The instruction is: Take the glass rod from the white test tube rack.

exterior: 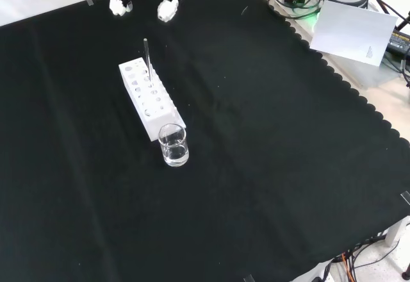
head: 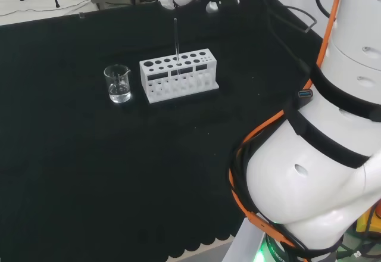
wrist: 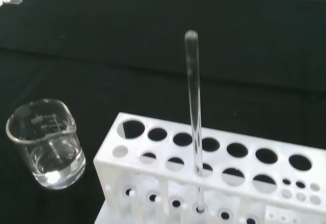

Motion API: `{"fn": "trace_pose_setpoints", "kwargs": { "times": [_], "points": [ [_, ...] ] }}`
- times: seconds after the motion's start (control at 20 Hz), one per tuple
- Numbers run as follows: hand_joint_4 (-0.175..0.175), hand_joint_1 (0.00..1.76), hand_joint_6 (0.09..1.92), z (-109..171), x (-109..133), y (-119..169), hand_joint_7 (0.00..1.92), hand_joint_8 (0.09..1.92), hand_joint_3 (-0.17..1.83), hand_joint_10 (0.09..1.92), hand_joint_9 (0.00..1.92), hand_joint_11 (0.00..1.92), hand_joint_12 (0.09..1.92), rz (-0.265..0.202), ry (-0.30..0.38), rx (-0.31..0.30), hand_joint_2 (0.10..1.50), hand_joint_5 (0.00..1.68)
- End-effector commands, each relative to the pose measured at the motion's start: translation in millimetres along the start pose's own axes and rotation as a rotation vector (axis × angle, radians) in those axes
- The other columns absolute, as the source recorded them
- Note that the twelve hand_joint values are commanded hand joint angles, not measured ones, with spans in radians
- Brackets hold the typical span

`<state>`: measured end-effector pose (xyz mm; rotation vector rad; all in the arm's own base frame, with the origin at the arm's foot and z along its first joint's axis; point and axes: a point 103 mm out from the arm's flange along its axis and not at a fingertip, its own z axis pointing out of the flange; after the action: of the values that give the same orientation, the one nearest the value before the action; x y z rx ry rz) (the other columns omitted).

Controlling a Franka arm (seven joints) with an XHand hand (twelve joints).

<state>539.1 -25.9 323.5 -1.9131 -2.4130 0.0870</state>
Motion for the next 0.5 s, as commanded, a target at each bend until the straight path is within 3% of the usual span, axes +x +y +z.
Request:
{"fn": "trace_pose_setpoints", "kwargs": {
  "times": [0.05, 0.5],
  "points": [
    [-0.175, 0.52, 0.09, 21.8, -5.1, 5.4, 0.5, 1.0, 0.41, 1.0, 0.68, 0.44, 1.4, -0.009, 0.019, 0.017, 0.91, 0.35],
    [-0.175, 0.49, 0.09, 42.7, -11.2, 8.3, 0.59, 1.04, 0.41, 1.04, 0.76, 0.58, 1.38, 0.001, 0.023, 0.056, 0.92, 0.39]
  ]
}}
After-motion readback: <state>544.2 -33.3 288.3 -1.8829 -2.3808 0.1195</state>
